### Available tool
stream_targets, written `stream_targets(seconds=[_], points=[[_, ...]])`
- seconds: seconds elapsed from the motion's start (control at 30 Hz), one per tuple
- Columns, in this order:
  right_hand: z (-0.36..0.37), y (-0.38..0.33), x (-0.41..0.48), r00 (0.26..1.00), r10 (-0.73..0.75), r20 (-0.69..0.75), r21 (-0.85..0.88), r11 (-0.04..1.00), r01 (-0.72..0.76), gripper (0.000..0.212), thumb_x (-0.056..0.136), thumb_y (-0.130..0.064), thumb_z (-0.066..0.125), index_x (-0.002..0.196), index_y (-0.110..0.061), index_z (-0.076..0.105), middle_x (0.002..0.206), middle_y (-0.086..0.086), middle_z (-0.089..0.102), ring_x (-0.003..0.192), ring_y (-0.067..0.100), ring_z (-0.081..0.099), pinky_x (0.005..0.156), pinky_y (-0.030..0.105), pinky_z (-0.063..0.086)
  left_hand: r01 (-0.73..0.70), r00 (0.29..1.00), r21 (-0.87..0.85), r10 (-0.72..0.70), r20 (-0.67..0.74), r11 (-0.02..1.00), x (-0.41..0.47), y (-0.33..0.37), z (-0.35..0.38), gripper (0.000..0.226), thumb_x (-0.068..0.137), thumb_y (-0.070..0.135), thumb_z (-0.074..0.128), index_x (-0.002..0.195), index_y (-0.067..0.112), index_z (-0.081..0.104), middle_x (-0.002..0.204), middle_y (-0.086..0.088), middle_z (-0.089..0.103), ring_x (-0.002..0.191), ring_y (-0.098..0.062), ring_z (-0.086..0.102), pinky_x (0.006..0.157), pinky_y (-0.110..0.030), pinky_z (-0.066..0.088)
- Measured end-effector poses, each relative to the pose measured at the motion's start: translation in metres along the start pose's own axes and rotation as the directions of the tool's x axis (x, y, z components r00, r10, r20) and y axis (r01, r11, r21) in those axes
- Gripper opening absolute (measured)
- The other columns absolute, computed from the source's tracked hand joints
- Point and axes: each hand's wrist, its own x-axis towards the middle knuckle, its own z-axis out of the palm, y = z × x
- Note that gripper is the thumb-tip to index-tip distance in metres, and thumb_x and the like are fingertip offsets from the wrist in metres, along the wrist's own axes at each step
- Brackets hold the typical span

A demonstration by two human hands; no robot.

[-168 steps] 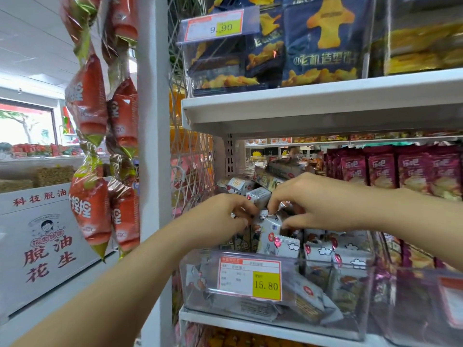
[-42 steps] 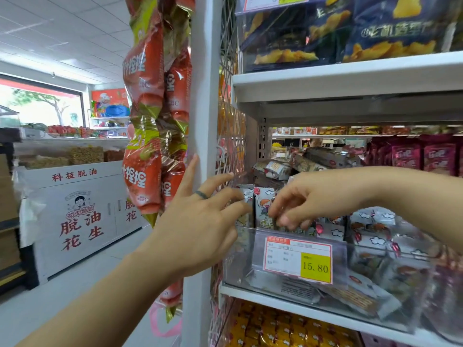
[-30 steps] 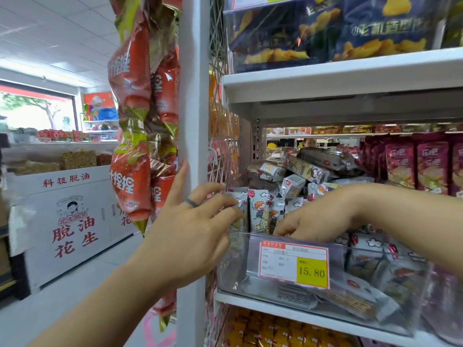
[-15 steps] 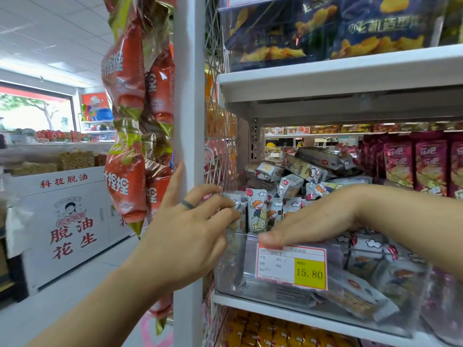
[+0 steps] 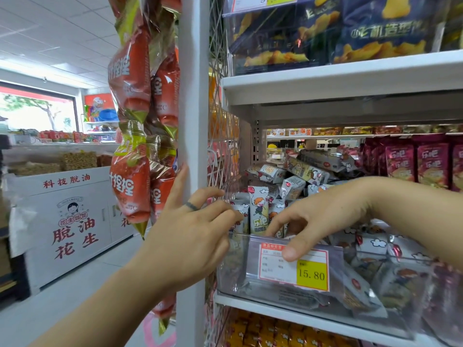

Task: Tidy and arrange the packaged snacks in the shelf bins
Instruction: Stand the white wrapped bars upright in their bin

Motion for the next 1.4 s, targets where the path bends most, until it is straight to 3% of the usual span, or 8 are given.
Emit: stream_targets(seconds=[0.23,0.4,0.5,0.8,1.0,1.13,1.27,1.4], points=[[-0.010,0.003,-0.005,0.994,-0.050,-0.093,0.108,0.992,0.060,0.047,0.072,-0.040,0.072,0.117,-0.033,0.061,0.121,-0.018,0.057,0.109,-0.008,0.052,0.086,0.011,0.040,0.015,1.000,-0.010,-0.015,0.009,1.000,0.002,0.001,-0.004,0.034,0.083,0.027,0.039,0.098,0.027,0.069,0.092,0.013,0.067,0.107,-0.019,0.058,0.112,-0.062,0.009],[-0.013,0.009,-0.011,0.960,-0.081,-0.268,0.158,0.979,0.127,0.029,0.083,-0.018,0.069,0.111,-0.025,0.065,0.099,-0.007,0.070,0.086,0.002,0.066,0.070,0.008,0.046,0.023,1.000,-0.004,-0.023,-0.010,1.000,0.006,0.002,-0.007,0.033,0.085,0.026,0.038,0.095,0.026,0.070,0.088,0.013,0.067,0.102,-0.018,0.060,0.111,-0.064,0.010],[-0.012,0.009,-0.012,0.898,-0.090,-0.430,0.197,0.962,0.191,0.023,0.086,-0.012,0.066,0.108,-0.018,0.064,0.061,-0.012,0.065,0.064,0.007,0.065,0.060,0.011,0.046,0.035,0.999,0.004,-0.035,0.004,0.999,0.011,0.004,-0.009,0.034,0.085,0.027,0.038,0.094,0.027,0.071,0.087,0.014,0.068,0.102,-0.019,0.063,0.110,-0.066,0.010],[-0.015,0.004,-0.026,0.678,-0.063,-0.732,0.238,0.910,0.341,0.009,0.087,-0.018,0.063,0.094,-0.014,0.069,0.077,-0.002,0.071,0.059,0.010,0.062,0.057,0.017,0.047,0.025,1.000,0.004,-0.025,0.010,1.000,0.022,0.009,-0.014,0.034,0.083,0.028,0.040,0.092,0.026,0.072,0.077,0.012,0.071,0.098,-0.016,0.067,0.109,-0.065,0.005],[-0.013,0.003,-0.037,0.548,-0.012,-0.836,0.217,0.911,0.351,0.042,0.074,-0.042,0.071,0.090,-0.003,0.067,0.078,0.003,0.074,0.065,0.017,0.069,0.093,0.057,0.047,0.026,1.000,-0.026,-0.026,-0.002,0.999,0.031,0.006,-0.015,0.034,0.083,0.031,0.038,0.088,0.028,0.072,0.073,0.013,0.071,0.095,-0.017,0.069,0.109,-0.062,0.003],[-0.006,0.002,-0.037,0.433,0.058,-0.900,0.259,0.869,0.422,0.033,0.061,-0.057,0.070,0.057,-0.025,0.067,0.073,0.003,0.073,0.062,0.018,0.070,0.093,0.053,0.047,0.006,1.000,-0.044,-0.007,-0.009,0.999,0.034,0.008,-0.020,0.033,0.083,0.033,0.040,0.084,0.028,0.073,0.069,0.013,0.070,0.092,-0.015,0.070,0.106,-0.071,0.009],[-0.006,0.005,-0.034,0.372,0.093,-0.924,0.267,0.852,0.450,0.048,0.066,-0.056,0.071,0.079,-0.010,0.061,0.069,0.000,0.072,0.059,0.017,0.070,0.079,0.038,0.053,-0.049,0.998,-0.102,0.045,-0.048,0.994,0.039,0.009,-0.030,0.031,0.082,0.040,0.042,0.083,0.031,0.072,0.072,0.017,0.068,0.082,-0.009,0.067,0.109,-0.053,0.020],[-0.006,0.003,-0.033,0.393,0.070,-0.917,0.279,0.818,0.503,0.064,0.061,-0.054,0.070,0.094,-0.001,0.060,0.072,0.000,0.073,0.059,0.020,0.070,0.070,0.032,0.055,0.022,1.000,-0.170,-0.024,-0.012,0.985,0.044,0.007,-0.039,0.035,0.081,0.052,0.047,0.099,0.031,0.068,0.086,0.017,0.070,0.078,-0.008,0.068,0.090,-0.031,0.032]])
